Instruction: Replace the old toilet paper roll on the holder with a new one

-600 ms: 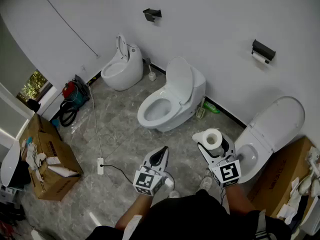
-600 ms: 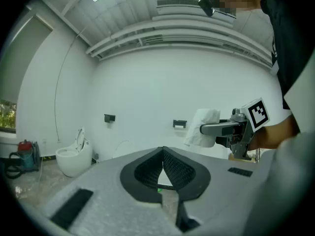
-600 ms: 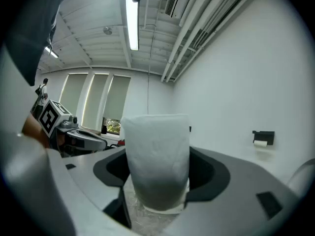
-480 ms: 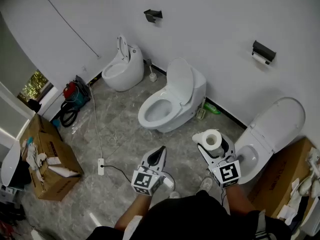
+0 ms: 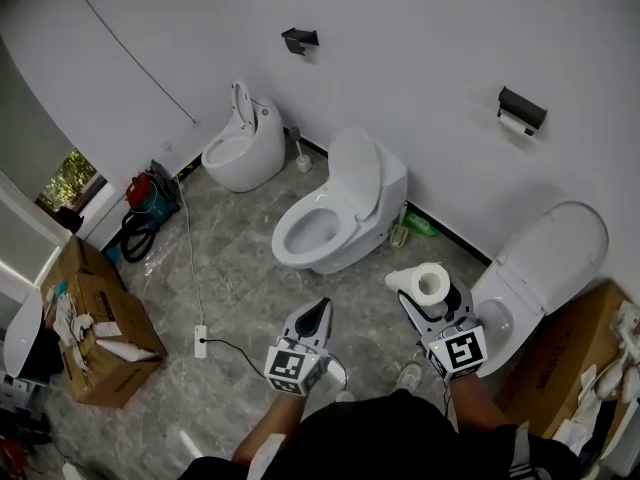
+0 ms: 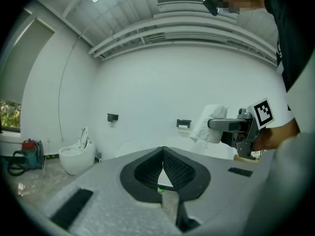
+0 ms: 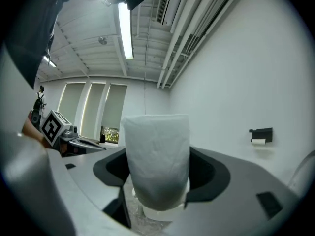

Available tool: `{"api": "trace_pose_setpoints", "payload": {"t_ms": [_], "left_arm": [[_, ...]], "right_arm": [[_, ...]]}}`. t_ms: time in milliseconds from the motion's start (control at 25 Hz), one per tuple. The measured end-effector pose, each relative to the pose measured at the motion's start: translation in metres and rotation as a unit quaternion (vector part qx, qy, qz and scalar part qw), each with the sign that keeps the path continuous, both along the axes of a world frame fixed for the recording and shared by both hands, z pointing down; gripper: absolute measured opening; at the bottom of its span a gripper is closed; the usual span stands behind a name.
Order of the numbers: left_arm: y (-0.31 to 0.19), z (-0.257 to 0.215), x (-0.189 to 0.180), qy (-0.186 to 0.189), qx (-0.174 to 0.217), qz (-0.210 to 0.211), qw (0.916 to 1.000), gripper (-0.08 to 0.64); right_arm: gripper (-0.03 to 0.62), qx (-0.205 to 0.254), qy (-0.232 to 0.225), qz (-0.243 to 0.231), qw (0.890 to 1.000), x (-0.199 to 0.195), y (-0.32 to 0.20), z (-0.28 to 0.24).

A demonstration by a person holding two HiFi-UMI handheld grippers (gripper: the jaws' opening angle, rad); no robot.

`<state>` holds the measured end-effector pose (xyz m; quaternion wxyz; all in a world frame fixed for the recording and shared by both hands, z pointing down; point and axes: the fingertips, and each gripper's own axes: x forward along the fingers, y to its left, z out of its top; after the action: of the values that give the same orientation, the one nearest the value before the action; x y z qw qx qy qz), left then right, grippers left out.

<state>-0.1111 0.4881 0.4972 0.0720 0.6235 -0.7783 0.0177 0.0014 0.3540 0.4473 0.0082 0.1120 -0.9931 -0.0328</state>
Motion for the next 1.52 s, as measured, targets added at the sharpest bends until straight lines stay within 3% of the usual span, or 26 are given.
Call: {"api": "trace_pose_setpoints", "payload": {"t_ms": [600, 880, 1240, 1520], "left_arm": [[-0.148, -0.001, 0.052, -0.014, 0.001, 0.032, 0.9994, 0.006], [-0.19, 0.005, 0.072, -0.003, -0.001, 0.04, 0.9992, 0.006], [-0.245, 0.006, 0.051, -0.005, 0.001, 0.066, 0.9978, 0.006], [-0.311, -0.005, 0.008, -0.022, 0.002, 0.11, 0.9937, 0.006]], "right_arm": [[0.318, -0.006, 0.003, -0.002, 1.0, 0.057, -0.125, 0.003], [0.318, -0.019, -0.001, 0.012, 1.0, 0.072, -0.171, 0.005], [0.318, -0.005, 0.011, 0.028, 1.0, 0.062, -0.219, 0.005], [0.318, -0.007, 0.017, 0.051, 0.999, 0.015, -0.271, -0.001]]}}
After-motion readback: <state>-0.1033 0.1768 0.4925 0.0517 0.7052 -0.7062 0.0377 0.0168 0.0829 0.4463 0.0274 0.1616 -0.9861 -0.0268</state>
